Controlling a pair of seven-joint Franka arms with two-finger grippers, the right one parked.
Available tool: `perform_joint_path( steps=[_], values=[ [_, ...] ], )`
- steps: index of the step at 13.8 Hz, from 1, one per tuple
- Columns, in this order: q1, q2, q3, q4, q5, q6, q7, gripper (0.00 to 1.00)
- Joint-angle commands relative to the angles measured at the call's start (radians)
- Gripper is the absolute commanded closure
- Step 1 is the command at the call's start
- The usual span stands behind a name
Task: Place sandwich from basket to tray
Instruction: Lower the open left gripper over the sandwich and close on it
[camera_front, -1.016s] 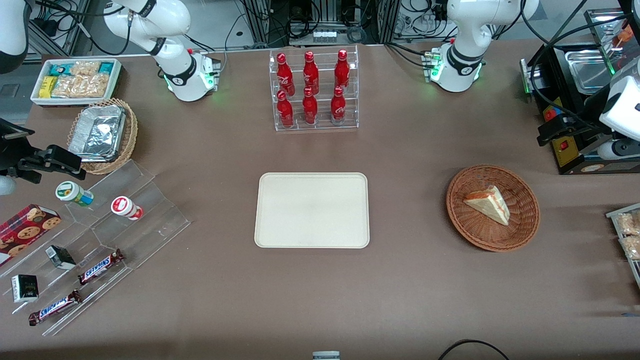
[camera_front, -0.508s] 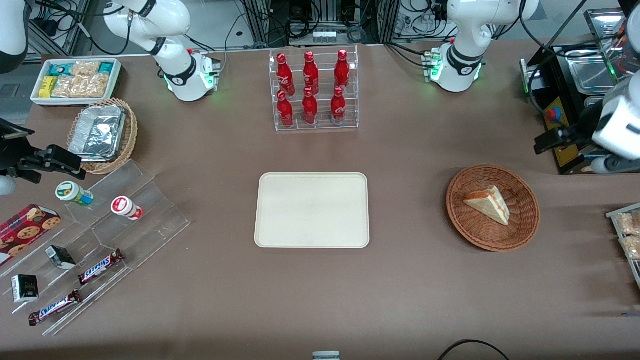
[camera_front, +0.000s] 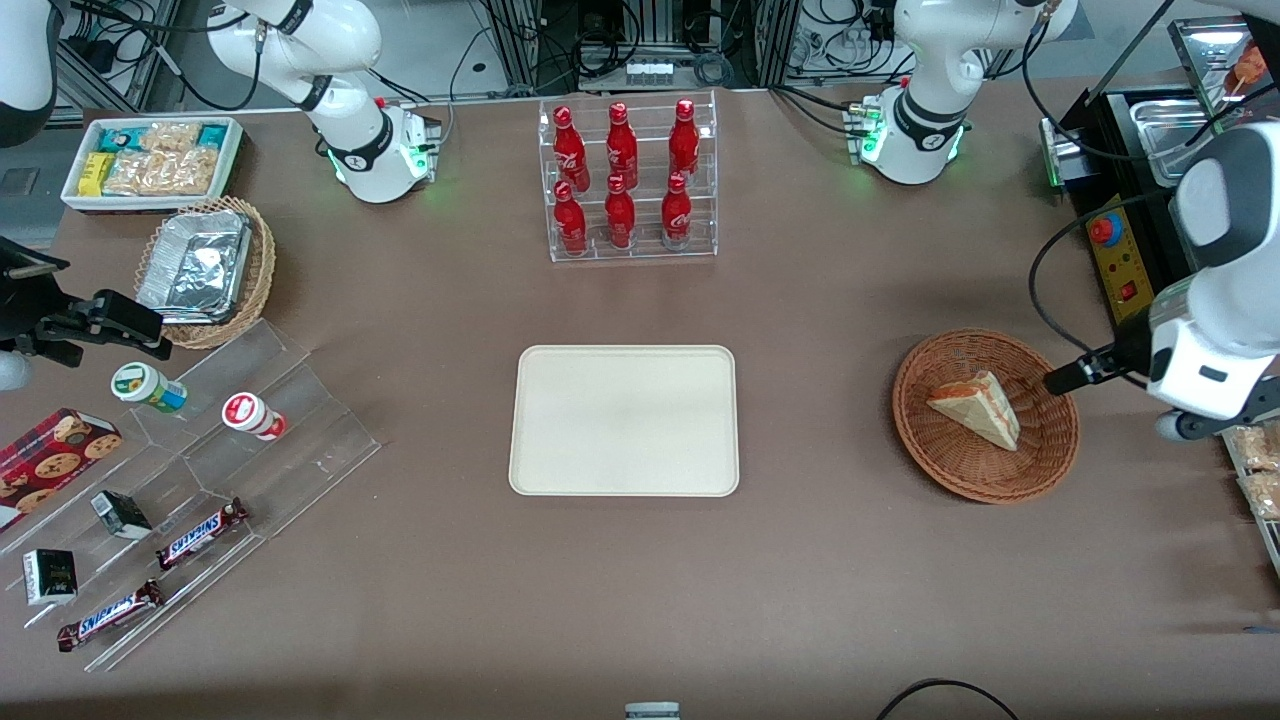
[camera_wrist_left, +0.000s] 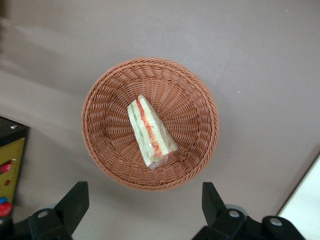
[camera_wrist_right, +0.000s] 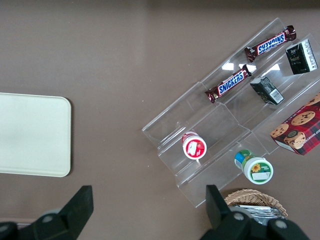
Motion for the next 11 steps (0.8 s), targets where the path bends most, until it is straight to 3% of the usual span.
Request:
perform_joint_path(
  steps=[1,6,8,11],
  values=[
    [-0.001,0.01,-0.004,-0.079,0.017,0.097,-0.132,0.0],
    [-0.004,0.06,-0.004,-0.248,0.002,0.379,-0.285,0.0],
    [-0.032,0.114,-0.004,-0.252,0.012,0.401,-0.448,0.0],
    [-0.024,0.125,-0.004,-0.301,0.026,0.408,-0.464,0.0]
  ],
)
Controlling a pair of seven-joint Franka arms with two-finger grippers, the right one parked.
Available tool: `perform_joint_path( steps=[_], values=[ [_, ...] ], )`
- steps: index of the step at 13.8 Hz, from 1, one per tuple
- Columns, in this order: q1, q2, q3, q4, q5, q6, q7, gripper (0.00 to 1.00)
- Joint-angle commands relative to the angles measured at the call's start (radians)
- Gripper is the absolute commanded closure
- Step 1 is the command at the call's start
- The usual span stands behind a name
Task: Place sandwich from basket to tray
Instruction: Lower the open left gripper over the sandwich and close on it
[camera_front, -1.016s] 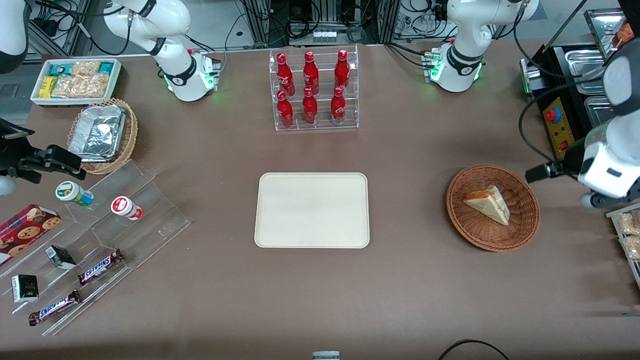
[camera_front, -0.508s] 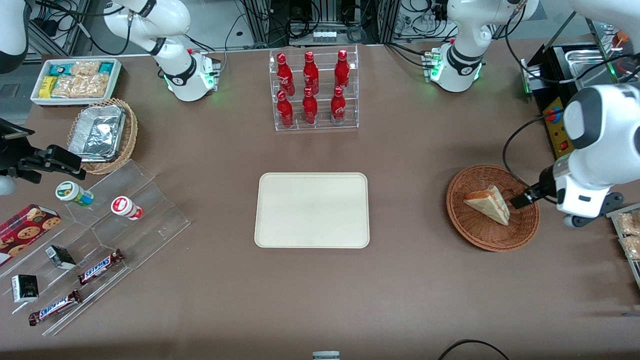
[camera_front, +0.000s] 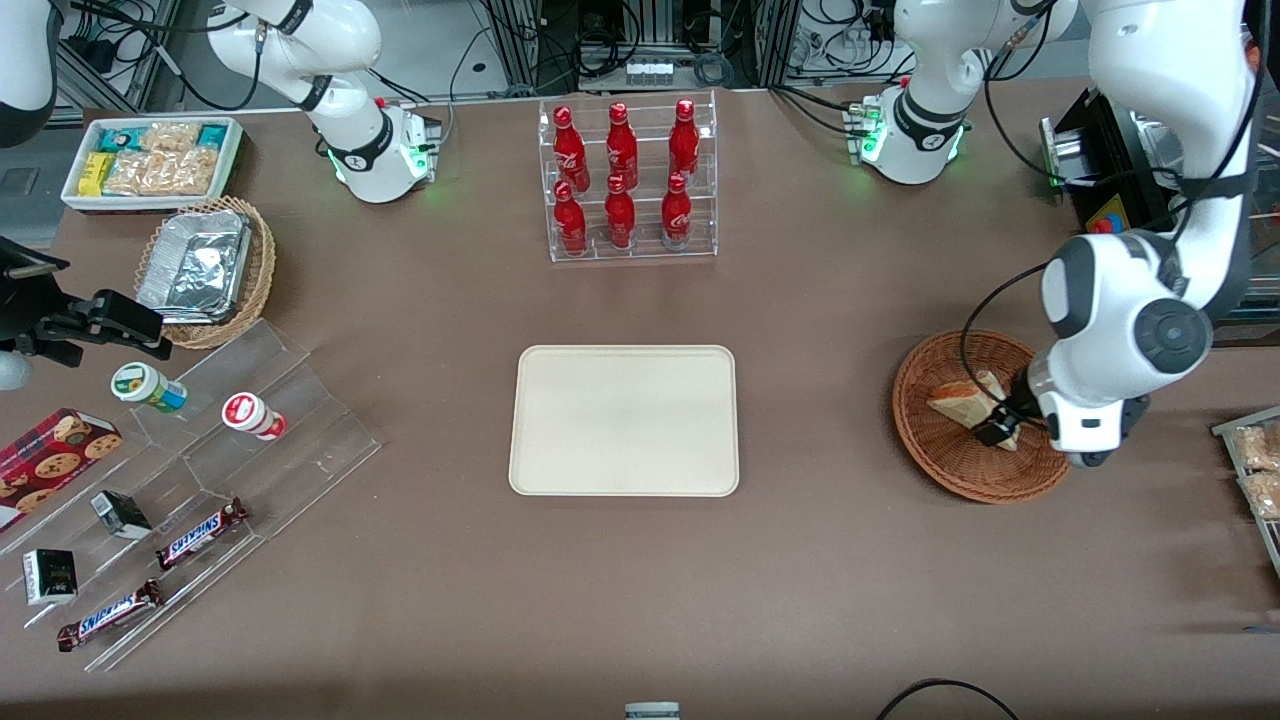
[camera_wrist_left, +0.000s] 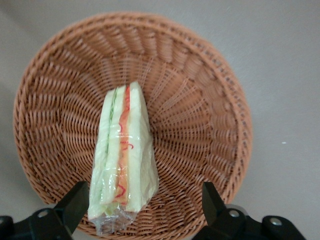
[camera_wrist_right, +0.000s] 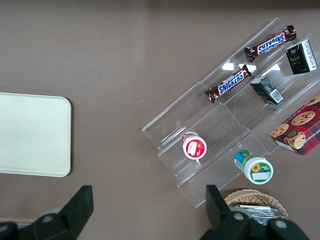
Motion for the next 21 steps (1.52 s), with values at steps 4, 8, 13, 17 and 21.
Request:
perform_joint_path(
  steps=[4,8,13,17,21],
  values=[
    [0.008,-0.009,0.006,-0.052,0.023,0.021,-0.045,0.0],
    [0.005,0.002,0.006,-0.077,0.023,0.037,-0.094,0.0],
    [0.004,0.057,0.006,-0.086,0.025,0.106,-0.153,0.09],
    [-0.001,0.06,0.007,-0.088,0.029,0.105,-0.15,0.39],
    [0.004,0.044,0.006,-0.077,0.066,0.059,-0.143,0.76]
  ],
)
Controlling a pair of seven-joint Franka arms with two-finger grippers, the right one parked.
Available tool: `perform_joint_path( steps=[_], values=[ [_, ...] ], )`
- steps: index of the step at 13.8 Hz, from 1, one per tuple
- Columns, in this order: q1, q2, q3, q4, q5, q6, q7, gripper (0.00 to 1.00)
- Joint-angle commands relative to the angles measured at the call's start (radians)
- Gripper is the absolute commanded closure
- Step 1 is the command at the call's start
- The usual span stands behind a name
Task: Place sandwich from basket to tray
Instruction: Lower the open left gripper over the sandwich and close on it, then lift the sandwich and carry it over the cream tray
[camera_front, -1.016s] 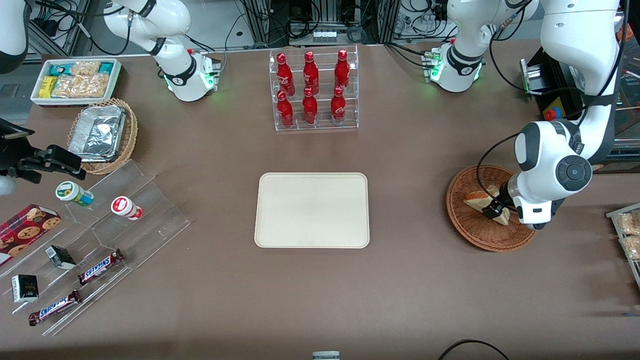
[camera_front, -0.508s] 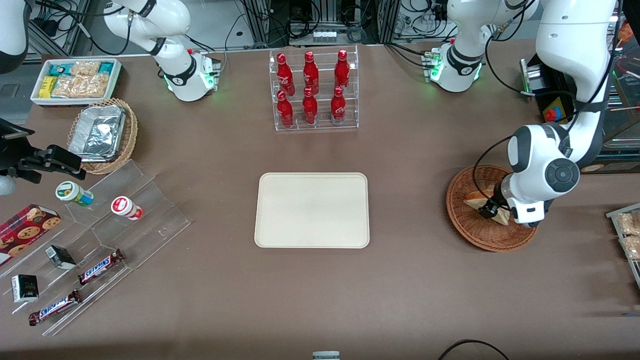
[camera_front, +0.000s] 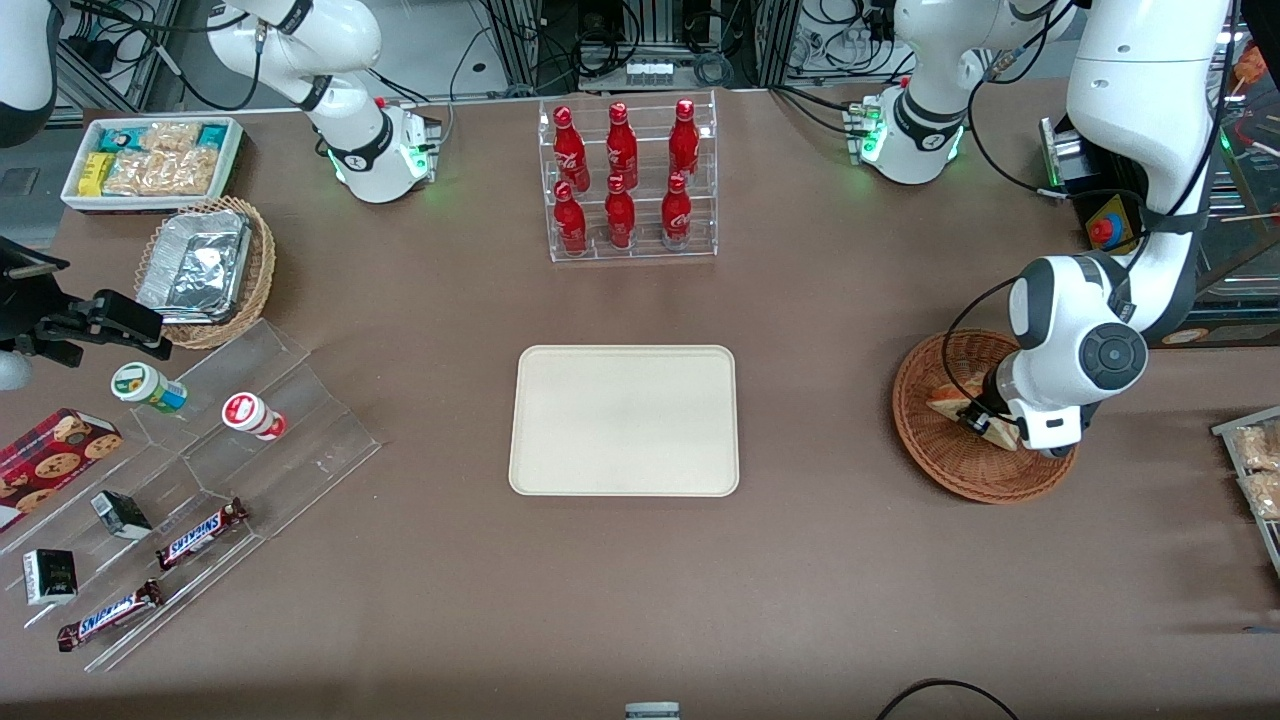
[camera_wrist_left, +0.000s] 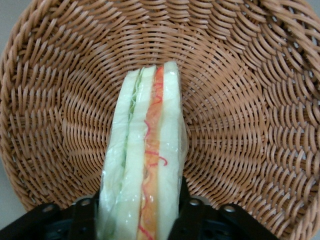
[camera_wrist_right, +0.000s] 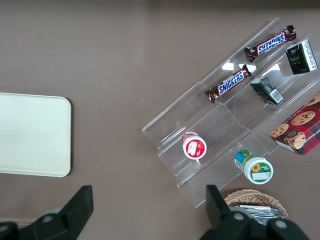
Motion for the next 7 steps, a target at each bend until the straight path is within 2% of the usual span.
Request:
perform_joint_path(
  steps=[1,4,7],
  values=[
    [-0.004,-0.034,0.0,0.016,0.039,-0.055,-0.022,0.8],
    [-0.033,-0.065,-0.01,0.109,0.046,-0.185,-0.025,0.82],
    [-0.132,-0.06,-0.011,0.258,0.043,-0.327,-0.017,0.84]
  ],
)
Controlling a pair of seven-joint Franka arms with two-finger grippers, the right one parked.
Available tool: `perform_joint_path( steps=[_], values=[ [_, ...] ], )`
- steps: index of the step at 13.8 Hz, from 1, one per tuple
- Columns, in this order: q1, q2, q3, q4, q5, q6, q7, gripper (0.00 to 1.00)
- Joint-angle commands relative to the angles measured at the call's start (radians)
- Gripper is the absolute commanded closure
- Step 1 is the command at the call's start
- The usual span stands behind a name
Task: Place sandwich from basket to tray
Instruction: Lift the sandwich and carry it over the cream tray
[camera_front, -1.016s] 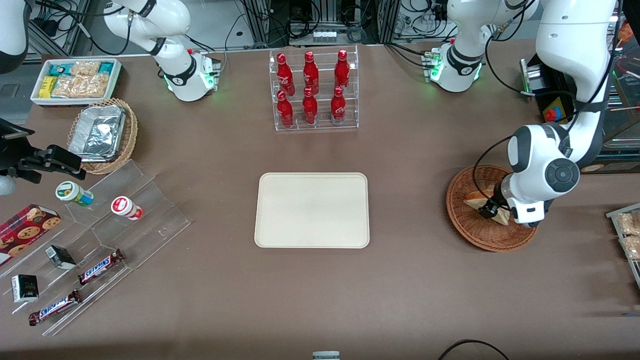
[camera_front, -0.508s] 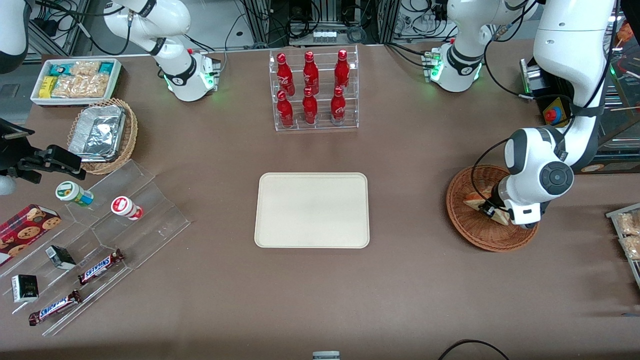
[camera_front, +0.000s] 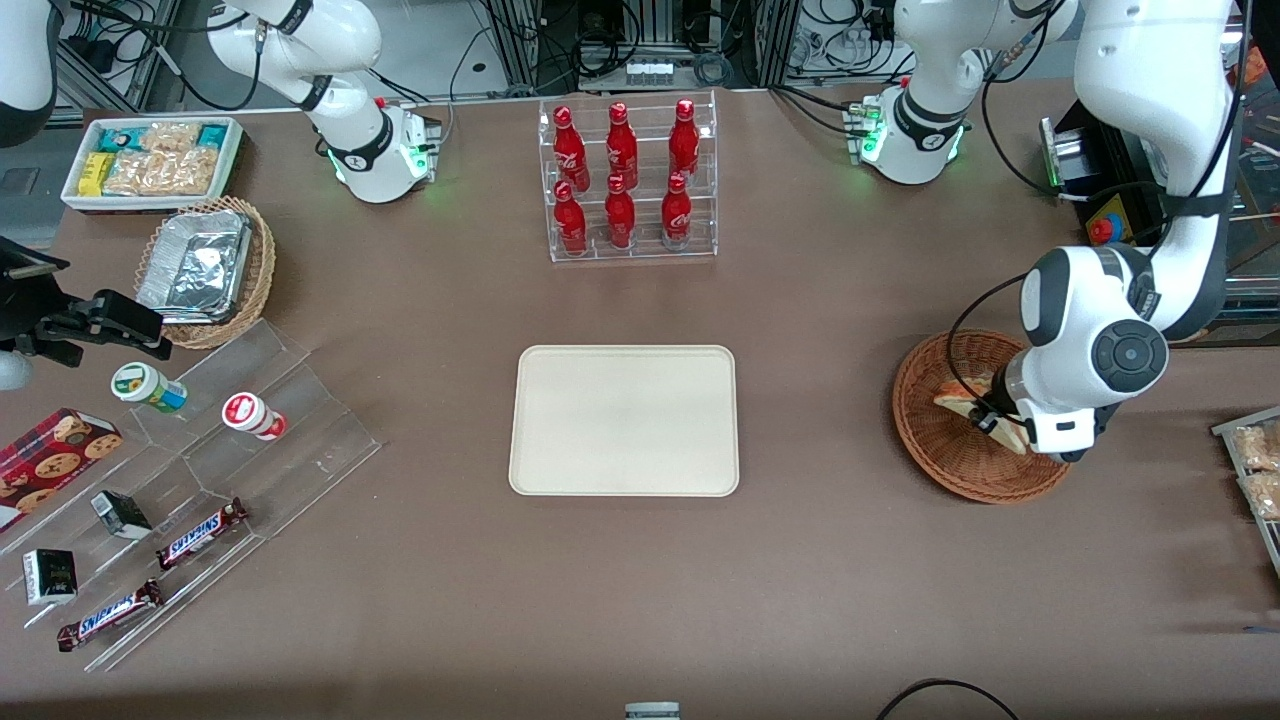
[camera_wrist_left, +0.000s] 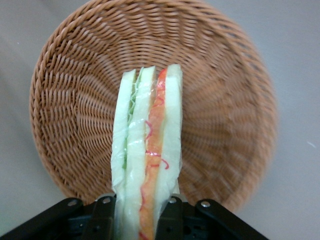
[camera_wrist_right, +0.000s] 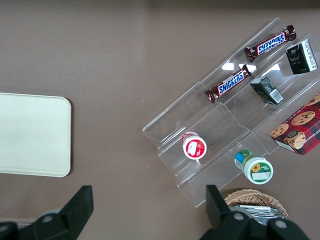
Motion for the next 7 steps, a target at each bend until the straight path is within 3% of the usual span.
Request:
perform_joint_path(
  steps=[1,7],
  values=[
    [-0.106,0.007,0.002,0.119,0.022,-0.092,-0.011,0.84],
    [-0.267,0.13,-0.02,0.248,-0.018,-0.056,0.131,0.84]
  ],
)
